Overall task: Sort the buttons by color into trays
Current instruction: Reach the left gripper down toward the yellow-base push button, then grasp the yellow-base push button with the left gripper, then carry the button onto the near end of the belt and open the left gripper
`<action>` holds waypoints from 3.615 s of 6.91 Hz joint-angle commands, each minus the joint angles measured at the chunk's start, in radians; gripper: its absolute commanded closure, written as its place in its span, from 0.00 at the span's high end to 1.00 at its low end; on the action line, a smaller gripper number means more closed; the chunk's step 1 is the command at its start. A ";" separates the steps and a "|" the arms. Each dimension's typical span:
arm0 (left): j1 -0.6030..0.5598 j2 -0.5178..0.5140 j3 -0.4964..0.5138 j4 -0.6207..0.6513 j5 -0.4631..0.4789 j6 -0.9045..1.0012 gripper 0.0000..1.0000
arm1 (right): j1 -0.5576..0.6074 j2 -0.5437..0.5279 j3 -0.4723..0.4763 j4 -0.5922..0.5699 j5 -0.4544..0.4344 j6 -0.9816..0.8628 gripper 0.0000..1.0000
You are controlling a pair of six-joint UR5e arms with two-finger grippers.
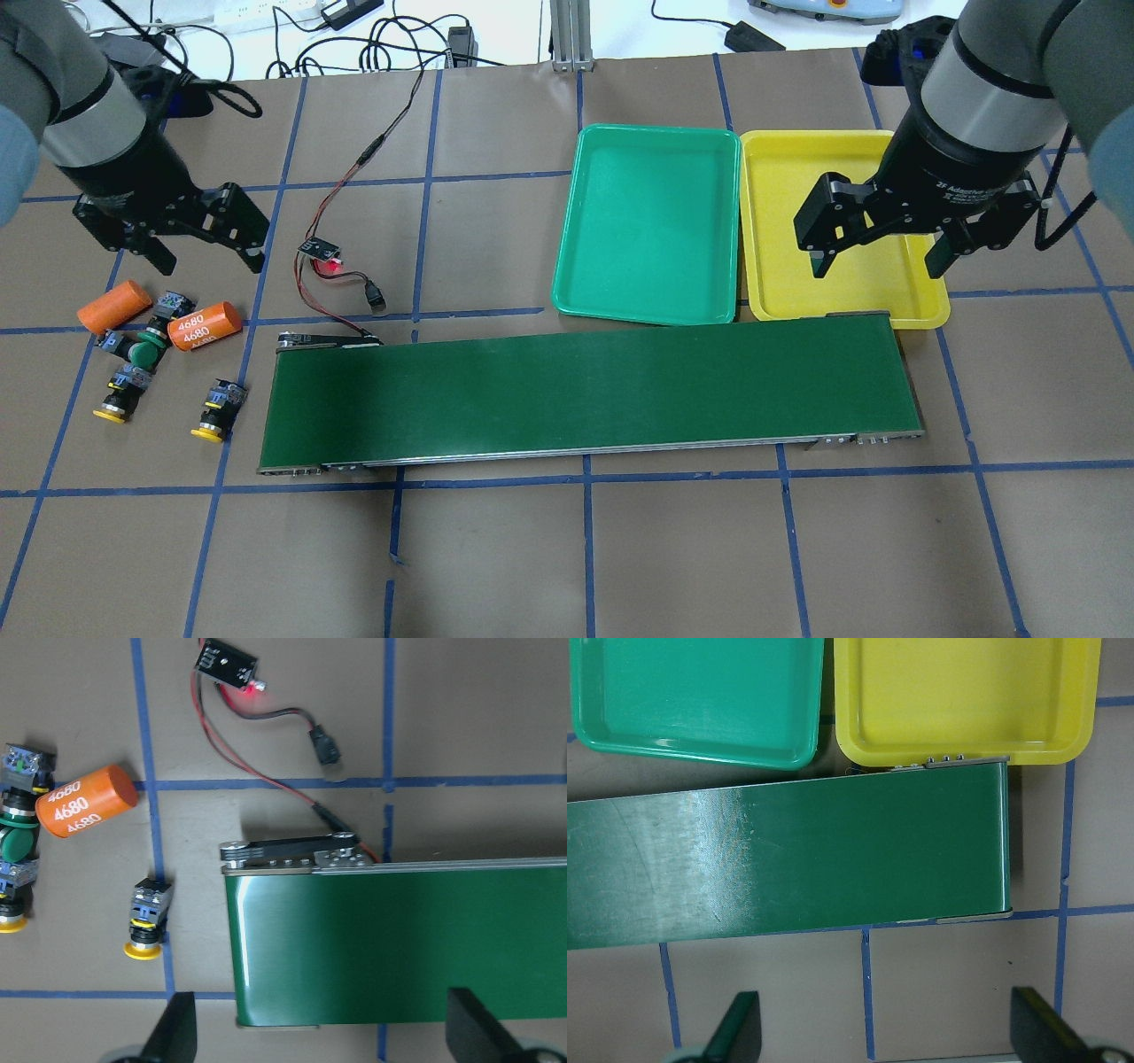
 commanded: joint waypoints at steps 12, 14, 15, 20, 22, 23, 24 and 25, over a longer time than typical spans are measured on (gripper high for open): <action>0.240 -0.200 -0.435 0.622 0.001 0.391 0.65 | 0.002 -0.002 0.006 0.009 0.001 -0.003 1.00; 0.241 -0.211 -0.435 0.637 0.001 0.393 0.46 | 0.000 -0.004 0.006 0.017 0.000 -0.003 1.00; 0.241 -0.209 -0.433 0.639 0.001 0.393 0.33 | 0.003 -0.005 0.008 0.044 0.000 -0.005 1.00; 0.077 -0.081 -0.241 0.283 -0.004 0.401 0.27 | 0.000 -0.016 0.006 0.037 -0.002 -0.006 1.00; -0.161 -0.034 -0.241 0.294 -0.003 0.407 0.29 | 0.000 -0.016 0.006 0.040 -0.003 -0.005 1.00; -0.231 -0.025 -0.238 0.295 -0.003 0.486 0.28 | 0.000 -0.016 0.006 0.042 -0.003 -0.005 1.00; -0.265 -0.026 -0.243 0.291 -0.006 0.622 0.27 | 0.000 -0.016 0.006 0.045 -0.002 -0.003 1.00; -0.276 -0.028 -0.266 0.294 -0.006 0.711 0.28 | 0.000 -0.016 0.006 0.046 -0.002 -0.003 1.00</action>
